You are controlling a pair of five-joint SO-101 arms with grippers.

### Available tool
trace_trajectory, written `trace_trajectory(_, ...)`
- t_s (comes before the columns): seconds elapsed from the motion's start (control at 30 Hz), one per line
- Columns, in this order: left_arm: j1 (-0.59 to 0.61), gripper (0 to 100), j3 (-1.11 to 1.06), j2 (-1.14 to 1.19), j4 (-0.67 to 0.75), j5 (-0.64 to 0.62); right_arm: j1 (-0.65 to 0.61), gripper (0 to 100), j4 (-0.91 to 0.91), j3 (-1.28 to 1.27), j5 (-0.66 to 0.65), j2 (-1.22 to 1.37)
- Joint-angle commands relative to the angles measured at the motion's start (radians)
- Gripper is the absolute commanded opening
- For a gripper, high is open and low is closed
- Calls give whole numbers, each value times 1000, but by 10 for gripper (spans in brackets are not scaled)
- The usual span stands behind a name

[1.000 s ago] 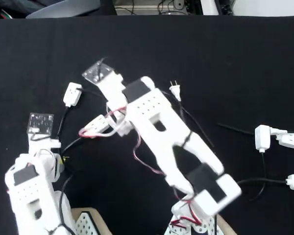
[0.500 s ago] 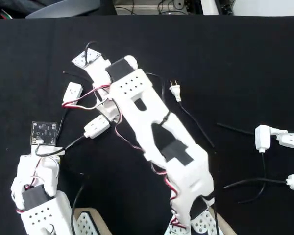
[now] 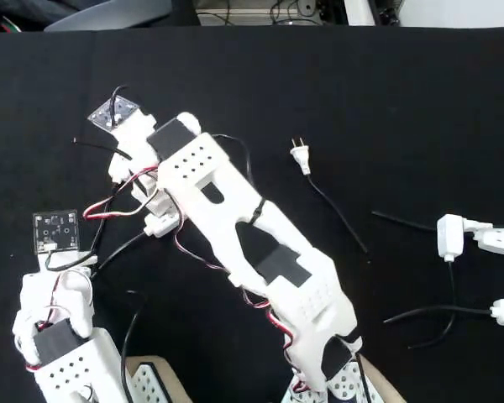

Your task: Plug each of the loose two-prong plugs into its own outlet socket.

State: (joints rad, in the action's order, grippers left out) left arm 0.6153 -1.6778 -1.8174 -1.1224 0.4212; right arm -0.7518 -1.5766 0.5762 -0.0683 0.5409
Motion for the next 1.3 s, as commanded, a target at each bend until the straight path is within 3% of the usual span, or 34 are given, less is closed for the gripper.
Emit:
trace_trajectory(0.0, 21, 77, 5, -9, 5, -8, -9, 11, 52, -8, 37, 13)
trace_trajectory(0.47, 19, 77, 1, -8, 3, -8, 12, 11, 66, -51, 77, 77)
trace_trajectory(0.73, 19, 77, 1, -8, 2, -6, 75, 11, 69, -50, -38, 77)
trace_trajectory(1.27, 19, 77, 1, -8, 3, -6, 95, 11, 169, -28, -69, 82)
